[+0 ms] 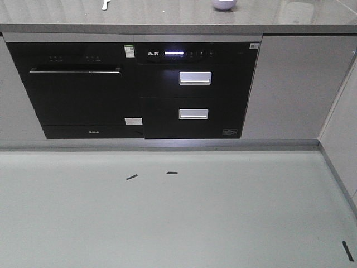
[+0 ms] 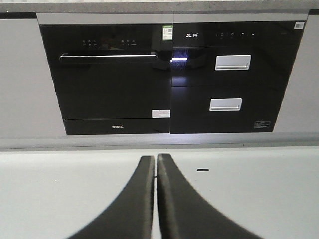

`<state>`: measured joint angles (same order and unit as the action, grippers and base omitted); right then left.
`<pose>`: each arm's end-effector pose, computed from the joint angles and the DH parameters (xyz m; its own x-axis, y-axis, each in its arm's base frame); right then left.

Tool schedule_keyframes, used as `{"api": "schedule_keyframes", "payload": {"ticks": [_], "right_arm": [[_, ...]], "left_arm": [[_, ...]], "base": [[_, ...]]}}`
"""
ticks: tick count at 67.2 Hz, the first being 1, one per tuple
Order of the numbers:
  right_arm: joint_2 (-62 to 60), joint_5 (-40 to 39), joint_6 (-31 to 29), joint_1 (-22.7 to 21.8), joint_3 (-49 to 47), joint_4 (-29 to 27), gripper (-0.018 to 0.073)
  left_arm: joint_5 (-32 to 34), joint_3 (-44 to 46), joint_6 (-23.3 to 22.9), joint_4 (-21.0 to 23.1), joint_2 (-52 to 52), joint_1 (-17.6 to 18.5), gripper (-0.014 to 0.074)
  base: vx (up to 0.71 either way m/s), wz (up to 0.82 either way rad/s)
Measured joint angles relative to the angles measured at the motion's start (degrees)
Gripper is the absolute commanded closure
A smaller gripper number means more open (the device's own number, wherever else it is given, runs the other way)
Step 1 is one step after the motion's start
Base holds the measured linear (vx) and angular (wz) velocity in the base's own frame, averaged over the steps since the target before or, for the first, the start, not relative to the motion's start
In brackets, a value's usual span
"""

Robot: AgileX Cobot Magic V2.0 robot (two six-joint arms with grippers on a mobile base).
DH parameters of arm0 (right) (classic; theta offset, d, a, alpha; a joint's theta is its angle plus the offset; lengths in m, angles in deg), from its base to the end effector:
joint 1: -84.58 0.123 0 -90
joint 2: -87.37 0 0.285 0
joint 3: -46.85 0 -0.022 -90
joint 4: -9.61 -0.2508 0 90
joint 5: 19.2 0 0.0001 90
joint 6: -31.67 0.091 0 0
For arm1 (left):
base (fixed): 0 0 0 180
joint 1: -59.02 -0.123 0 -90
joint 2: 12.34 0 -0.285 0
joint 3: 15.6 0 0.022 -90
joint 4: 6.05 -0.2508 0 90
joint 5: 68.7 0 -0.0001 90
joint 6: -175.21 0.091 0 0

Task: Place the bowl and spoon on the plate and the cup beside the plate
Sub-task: 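Drive the base toward the grey counter with both grippers held forward, then continue driving closer to the counter holding the spoon and bowl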

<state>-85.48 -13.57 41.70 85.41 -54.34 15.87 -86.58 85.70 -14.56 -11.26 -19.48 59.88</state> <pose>0.0568 -0.0002 0.1955 -0.0274 0.0659 -0.9975 -0.0020 0.9978 0.0660 0.0542 0.0017 0.1770 -0.2341 -0.0803 -0.9689 -0.0318 0.9967 -0.0749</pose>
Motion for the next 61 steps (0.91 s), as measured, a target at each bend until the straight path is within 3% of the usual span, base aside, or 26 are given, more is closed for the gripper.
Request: {"api": "schedule_keyframes", "payload": {"ticks": [61], "right_arm": [[0.0,0.0,0.0,0.0,0.0,0.0,0.0562]], "left_arm": [[0.0,0.0,0.0,0.0,0.0,0.0,0.0603]], "base": [[0.13,0.01]]}}
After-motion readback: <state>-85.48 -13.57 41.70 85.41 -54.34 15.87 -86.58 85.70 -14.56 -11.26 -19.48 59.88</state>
